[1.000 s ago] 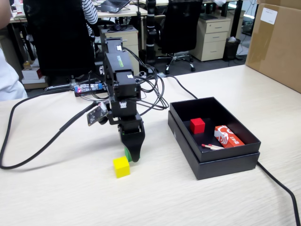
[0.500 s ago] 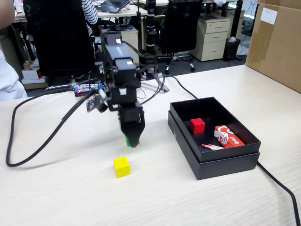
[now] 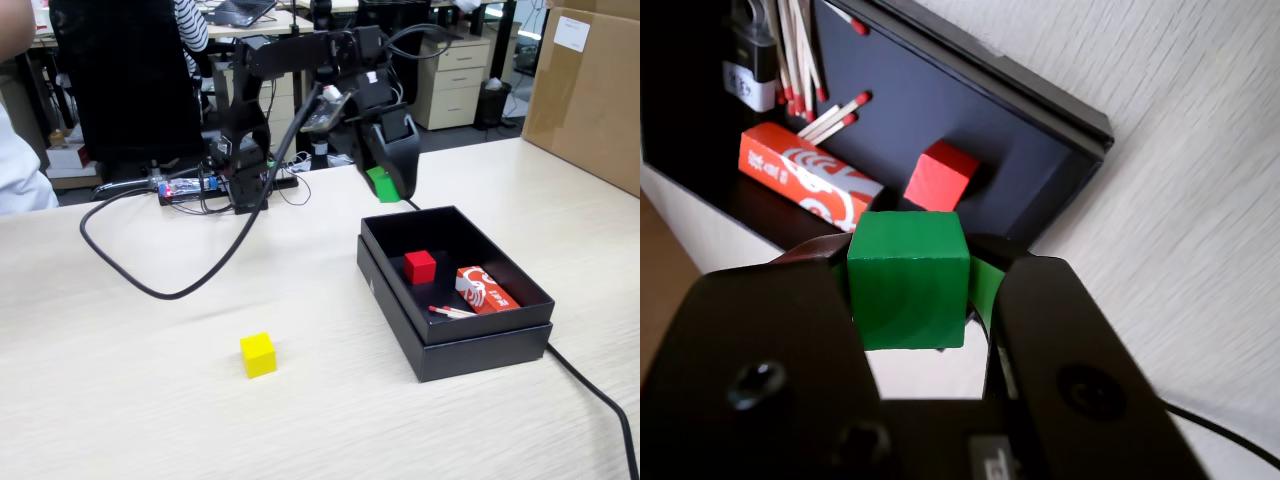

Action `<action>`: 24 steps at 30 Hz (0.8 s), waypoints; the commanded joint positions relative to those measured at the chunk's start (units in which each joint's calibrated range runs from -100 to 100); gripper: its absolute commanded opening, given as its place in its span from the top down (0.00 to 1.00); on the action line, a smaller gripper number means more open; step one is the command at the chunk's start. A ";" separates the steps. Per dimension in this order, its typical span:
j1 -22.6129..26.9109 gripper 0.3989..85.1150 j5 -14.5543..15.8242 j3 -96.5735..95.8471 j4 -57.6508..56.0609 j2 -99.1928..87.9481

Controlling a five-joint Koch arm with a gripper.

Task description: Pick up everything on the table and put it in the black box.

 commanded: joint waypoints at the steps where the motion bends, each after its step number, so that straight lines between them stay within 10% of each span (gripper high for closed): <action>1: 0.73 0.99 1.03 6.55 -0.10 3.83; 14: 1.03 0.98 3.47 15.34 -0.10 25.74; 17: 1.22 0.70 3.42 14.52 -0.36 26.09; 24: 1.17 0.55 3.22 14.25 -0.53 25.28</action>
